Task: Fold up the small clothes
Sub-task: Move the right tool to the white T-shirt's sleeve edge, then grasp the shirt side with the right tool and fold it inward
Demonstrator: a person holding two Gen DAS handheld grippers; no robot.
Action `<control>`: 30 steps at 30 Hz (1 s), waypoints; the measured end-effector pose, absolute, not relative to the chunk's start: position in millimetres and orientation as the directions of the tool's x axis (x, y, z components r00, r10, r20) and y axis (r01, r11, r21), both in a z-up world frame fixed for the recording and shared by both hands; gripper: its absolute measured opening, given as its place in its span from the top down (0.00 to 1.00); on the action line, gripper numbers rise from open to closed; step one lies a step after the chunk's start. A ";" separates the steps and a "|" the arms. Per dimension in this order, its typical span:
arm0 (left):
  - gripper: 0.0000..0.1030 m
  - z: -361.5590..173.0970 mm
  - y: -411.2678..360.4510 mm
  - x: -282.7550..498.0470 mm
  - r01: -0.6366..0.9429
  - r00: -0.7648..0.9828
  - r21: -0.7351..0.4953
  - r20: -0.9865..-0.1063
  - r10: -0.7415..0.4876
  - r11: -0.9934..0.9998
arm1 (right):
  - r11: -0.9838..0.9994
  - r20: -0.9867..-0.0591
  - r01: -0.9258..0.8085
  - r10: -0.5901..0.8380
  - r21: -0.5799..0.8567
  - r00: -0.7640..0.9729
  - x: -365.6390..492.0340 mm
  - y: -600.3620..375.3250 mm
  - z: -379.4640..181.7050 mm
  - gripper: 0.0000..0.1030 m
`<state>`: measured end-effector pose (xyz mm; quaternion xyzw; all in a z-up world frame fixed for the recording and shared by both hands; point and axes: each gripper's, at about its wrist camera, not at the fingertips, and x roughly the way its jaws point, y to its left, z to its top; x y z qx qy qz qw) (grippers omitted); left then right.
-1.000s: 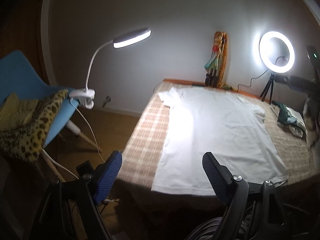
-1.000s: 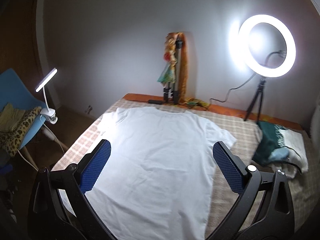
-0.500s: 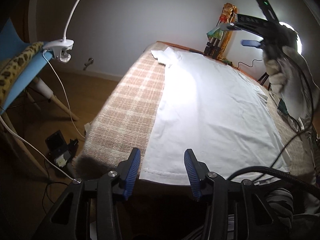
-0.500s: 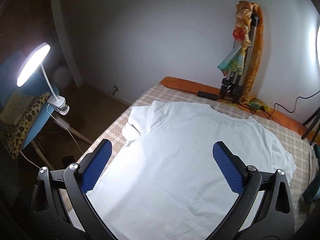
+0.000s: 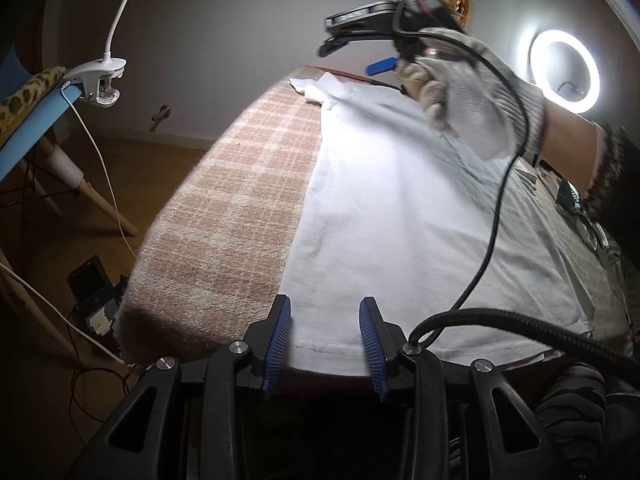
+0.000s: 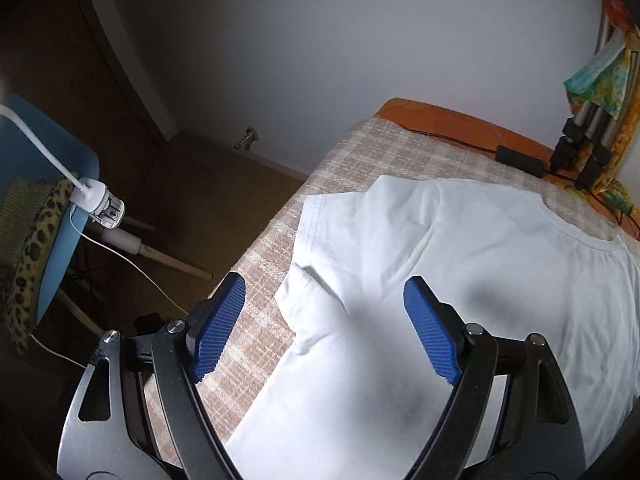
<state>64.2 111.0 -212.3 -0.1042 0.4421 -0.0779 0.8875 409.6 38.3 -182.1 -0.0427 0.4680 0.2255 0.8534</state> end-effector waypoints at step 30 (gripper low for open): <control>1.00 -207.0 120.5 66.0 0.059 0.637 -0.336 -0.712 -0.295 0.940 | 0.909 -0.866 -0.416 0.195 -0.016 0.460 454.3 67.8 -216.8 0.93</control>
